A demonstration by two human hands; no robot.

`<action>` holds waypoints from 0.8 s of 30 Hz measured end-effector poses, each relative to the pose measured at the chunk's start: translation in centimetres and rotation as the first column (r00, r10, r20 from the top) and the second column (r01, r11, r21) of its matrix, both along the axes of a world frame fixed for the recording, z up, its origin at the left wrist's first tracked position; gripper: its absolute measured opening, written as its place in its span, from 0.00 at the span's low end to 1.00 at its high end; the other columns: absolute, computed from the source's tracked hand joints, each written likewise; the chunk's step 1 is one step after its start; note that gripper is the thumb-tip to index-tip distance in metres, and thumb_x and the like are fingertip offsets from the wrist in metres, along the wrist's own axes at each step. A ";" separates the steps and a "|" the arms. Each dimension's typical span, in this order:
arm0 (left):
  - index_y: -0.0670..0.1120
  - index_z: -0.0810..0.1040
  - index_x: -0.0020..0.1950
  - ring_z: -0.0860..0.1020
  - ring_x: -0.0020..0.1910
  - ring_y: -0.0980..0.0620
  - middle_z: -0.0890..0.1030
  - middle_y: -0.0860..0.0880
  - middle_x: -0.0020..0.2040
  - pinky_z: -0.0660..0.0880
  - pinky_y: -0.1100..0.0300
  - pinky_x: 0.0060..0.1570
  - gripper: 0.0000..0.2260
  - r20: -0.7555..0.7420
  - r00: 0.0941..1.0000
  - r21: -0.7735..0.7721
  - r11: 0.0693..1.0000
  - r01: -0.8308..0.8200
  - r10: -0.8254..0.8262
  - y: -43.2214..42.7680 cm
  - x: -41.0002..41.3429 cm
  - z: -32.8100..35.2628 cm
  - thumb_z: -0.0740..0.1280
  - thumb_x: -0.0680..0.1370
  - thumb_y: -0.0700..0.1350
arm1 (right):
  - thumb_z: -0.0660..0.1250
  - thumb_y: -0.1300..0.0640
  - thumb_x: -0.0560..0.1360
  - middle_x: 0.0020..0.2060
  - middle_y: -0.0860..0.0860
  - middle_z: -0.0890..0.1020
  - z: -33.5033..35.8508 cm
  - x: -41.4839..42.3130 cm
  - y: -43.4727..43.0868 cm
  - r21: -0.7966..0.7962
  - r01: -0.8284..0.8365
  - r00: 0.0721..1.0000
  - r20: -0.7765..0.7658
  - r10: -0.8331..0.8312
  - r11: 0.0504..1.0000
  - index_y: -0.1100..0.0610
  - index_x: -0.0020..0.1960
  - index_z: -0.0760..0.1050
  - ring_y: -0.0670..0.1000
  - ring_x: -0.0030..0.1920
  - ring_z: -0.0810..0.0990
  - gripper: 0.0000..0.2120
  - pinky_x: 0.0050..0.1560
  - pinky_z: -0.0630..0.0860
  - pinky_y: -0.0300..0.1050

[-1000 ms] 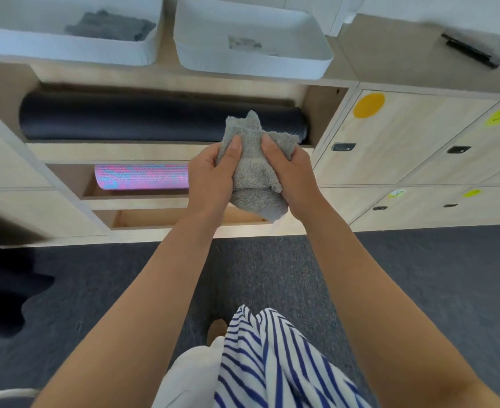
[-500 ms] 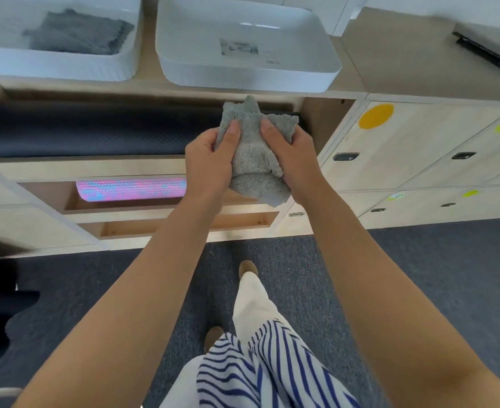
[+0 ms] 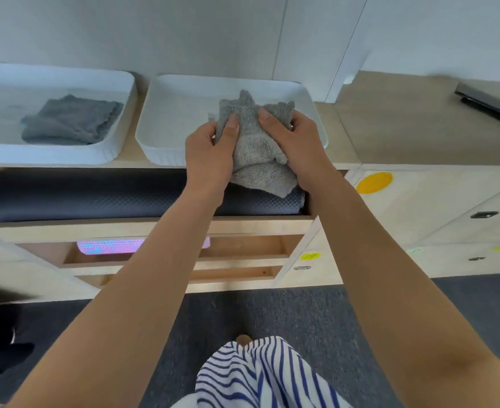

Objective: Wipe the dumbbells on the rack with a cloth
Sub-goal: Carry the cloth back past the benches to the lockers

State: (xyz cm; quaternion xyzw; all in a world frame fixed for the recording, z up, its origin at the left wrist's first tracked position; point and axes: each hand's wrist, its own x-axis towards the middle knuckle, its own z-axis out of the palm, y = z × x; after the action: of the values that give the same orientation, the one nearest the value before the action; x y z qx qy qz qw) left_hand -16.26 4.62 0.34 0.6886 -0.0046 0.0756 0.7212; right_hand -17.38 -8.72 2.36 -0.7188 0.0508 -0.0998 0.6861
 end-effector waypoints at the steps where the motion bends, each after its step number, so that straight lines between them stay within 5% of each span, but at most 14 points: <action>1: 0.42 0.72 0.37 0.70 0.35 0.51 0.72 0.44 0.35 0.69 0.55 0.36 0.15 0.007 1.000 0.006 1.000 -0.008 0.008 -0.4 0.9 0.3 0.66 0.79 0.50 | 0.70 0.55 0.78 0.47 0.56 0.86 0.3 1.0 -0.5 0.005 -0.017 1.000 0.001 0.017 1.000 0.64 0.55 0.79 0.51 0.46 0.86 0.12 0.45 0.81 0.42; 12: 0.39 0.75 0.40 0.75 0.37 0.50 0.76 0.43 0.37 0.74 0.52 0.38 0.16 -0.014 0.999 0.101 0.994 -0.030 0.031 -3.0 10.1 0.8 0.67 0.78 0.51 | 0.70 0.50 0.78 0.49 0.57 0.85 -0.1 11.9 -4.8 -0.088 -0.146 0.988 -0.059 0.141 0.985 0.64 0.57 0.78 0.53 0.48 0.85 0.18 0.51 0.82 0.47; 17: 0.31 0.78 0.45 0.74 0.36 0.49 0.75 0.42 0.37 0.72 0.51 0.37 0.21 -0.069 0.997 0.210 0.977 -0.030 0.046 -3.1 13.0 -0.9 0.69 0.76 0.52 | 0.67 0.49 0.79 0.48 0.55 0.85 -2.2 15.0 -5.8 -0.210 -0.239 0.969 -0.122 0.217 0.948 0.60 0.54 0.78 0.50 0.46 0.84 0.13 0.50 0.82 0.44; 20: 0.35 0.77 0.41 0.72 0.34 0.49 0.73 0.42 0.34 0.69 0.55 0.36 0.18 -0.099 0.994 0.301 0.953 -0.016 0.048 -2.8 14.0 -2.2 0.69 0.76 0.51 | 0.67 0.47 0.78 0.51 0.56 0.83 -3.8 15.9 -5.7 -0.353 -0.252 0.964 -0.172 0.202 0.901 0.63 0.58 0.76 0.53 0.50 0.82 0.19 0.56 0.80 0.51; 24: 0.44 0.69 0.30 0.68 0.28 0.53 0.69 0.49 0.28 0.63 0.60 0.30 0.19 -0.092 0.994 0.517 0.856 0.000 0.055 -2.6 14.7 -2.9 0.66 0.78 0.50 | 0.68 0.46 0.78 0.35 0.51 0.70 -4.6 16.4 -5.4 -0.548 -0.179 0.983 -0.135 0.125 0.817 0.58 0.43 0.67 0.49 0.37 0.69 0.18 0.39 0.67 0.43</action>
State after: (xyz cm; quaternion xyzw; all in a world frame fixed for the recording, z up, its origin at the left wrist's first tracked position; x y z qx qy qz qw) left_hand -1.52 2.00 -2.57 0.8596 0.0225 0.0461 0.5083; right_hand -0.95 -14.10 -2.28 -0.8933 -0.0064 -0.0217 0.4490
